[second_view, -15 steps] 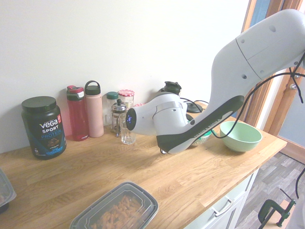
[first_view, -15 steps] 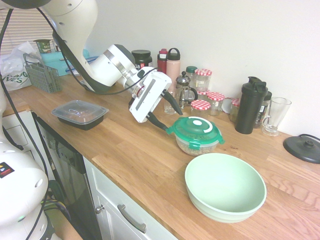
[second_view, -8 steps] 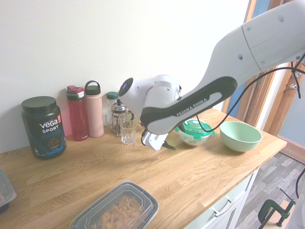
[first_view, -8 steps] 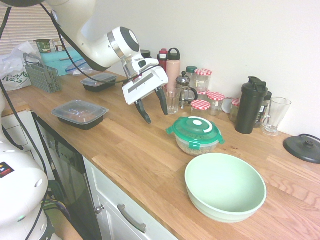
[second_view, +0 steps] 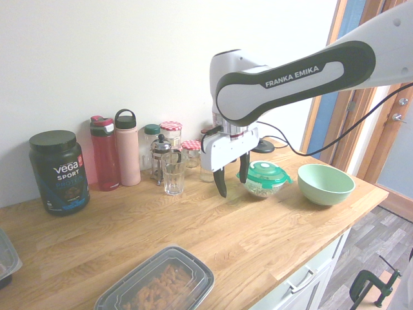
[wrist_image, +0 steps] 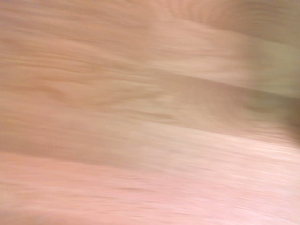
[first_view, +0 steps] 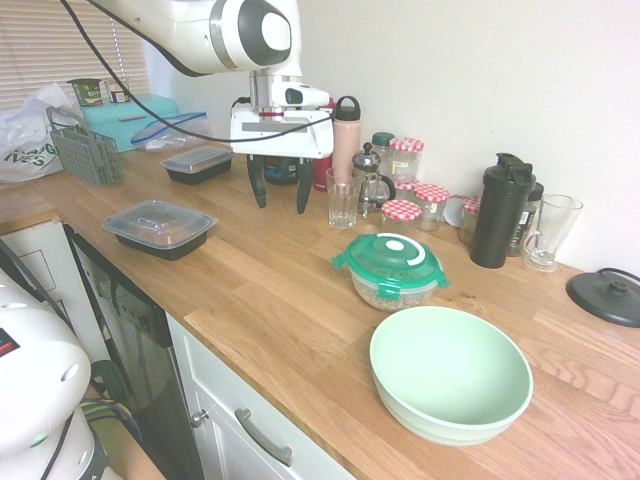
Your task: Cover the lid of food container
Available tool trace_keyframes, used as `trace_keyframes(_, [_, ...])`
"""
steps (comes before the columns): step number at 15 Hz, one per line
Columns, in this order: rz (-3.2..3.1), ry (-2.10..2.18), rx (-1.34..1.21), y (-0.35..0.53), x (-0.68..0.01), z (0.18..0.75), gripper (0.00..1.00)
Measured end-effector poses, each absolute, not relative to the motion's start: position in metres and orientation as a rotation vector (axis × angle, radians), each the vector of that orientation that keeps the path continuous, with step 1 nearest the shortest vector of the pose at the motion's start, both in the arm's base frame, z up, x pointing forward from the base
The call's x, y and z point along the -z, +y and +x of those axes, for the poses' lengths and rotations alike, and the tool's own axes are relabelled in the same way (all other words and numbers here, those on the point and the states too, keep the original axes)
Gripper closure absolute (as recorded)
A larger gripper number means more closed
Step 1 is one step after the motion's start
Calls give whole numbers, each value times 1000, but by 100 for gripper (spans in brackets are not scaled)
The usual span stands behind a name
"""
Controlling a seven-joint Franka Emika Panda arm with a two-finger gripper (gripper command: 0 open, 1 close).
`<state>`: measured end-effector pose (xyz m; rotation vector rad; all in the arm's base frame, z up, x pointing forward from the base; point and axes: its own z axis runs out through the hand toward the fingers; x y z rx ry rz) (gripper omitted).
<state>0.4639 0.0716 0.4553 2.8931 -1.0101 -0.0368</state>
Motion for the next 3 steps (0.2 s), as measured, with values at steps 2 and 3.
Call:
trace_keyframes(2, [2971, -1037, -93, 60, -445, 464, 0])
trace_keyframes(3, [2980, -1049, -147, 56, -441, 463, 0])
